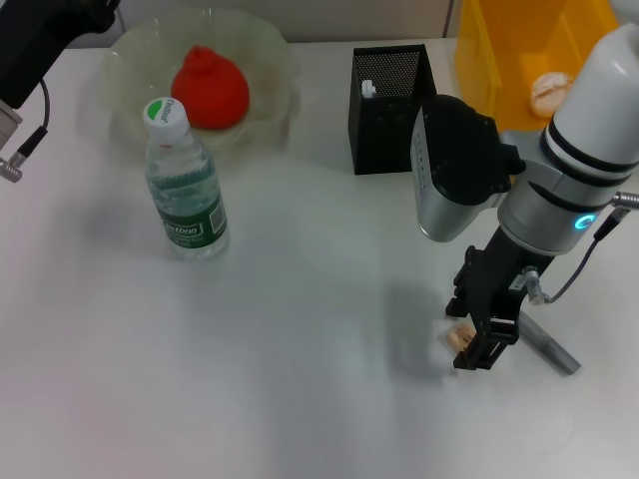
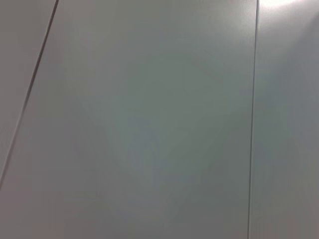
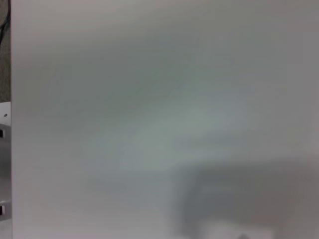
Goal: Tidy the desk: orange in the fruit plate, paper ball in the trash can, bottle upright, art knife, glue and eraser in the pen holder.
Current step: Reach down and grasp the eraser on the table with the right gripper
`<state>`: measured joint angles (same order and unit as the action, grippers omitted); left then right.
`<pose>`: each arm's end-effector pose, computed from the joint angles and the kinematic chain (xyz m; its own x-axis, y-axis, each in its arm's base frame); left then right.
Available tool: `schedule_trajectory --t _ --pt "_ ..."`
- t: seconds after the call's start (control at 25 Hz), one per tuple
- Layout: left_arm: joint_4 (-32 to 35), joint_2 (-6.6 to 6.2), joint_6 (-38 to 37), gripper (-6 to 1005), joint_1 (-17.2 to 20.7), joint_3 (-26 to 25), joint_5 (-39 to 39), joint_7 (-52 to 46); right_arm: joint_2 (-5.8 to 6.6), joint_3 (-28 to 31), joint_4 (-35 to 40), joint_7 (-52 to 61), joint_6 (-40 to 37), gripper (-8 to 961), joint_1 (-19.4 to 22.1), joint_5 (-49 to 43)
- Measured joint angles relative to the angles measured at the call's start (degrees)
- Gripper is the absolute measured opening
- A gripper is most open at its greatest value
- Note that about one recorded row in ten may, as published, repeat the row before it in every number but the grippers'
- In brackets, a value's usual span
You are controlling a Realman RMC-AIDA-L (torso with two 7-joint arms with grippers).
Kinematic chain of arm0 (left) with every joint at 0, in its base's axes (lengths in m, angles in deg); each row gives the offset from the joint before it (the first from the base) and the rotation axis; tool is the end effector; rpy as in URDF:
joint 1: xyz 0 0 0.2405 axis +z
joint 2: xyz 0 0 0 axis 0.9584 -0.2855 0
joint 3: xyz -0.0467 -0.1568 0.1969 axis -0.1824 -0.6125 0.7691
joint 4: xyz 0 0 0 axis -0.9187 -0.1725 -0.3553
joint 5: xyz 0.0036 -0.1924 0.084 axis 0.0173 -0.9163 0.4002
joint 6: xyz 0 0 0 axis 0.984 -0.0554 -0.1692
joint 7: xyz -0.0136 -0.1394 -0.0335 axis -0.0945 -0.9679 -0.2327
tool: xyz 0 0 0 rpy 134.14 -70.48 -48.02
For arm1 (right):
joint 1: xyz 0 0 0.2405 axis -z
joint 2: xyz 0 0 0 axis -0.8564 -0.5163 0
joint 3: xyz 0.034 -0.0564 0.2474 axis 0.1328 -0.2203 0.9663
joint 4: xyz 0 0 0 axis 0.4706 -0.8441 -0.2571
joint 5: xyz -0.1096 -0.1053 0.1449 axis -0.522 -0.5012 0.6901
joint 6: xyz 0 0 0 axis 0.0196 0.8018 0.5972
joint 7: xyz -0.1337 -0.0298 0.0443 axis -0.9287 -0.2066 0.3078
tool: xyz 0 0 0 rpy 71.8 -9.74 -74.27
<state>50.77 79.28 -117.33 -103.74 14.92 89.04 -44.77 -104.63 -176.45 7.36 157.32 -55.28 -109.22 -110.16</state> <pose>-0.2461 0.3712 0.0379 0.4687 -0.1648 0.8678 0.6403 -0.6134 -0.4623 0.1674 0.3463 -0.0629 0.8196 -0.0770 0.5678 -0.1381 -0.9883 0.0654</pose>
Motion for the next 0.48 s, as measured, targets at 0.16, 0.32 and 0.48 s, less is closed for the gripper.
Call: schedule_trajectory --t 0.16,0.32,0.48 --pt "0.0 0.00 0.0 515 -0.1 0.0 0.0 0.0 0.01 -0.1 -0.2 0.0 0.0 656 0.0 0.0" --pt "0.0 0.00 0.0 515 -0.2 0.0 0.0 0.0 0.01 -0.2 -1.2 0.5 0.0 655 -0.4 -0.2" --pt "0.0 0.00 0.0 515 -0.2 0.0 -0.1 0.0 0.01 -0.2 -2.3 0.5 0.0 654 -0.9 -0.3"
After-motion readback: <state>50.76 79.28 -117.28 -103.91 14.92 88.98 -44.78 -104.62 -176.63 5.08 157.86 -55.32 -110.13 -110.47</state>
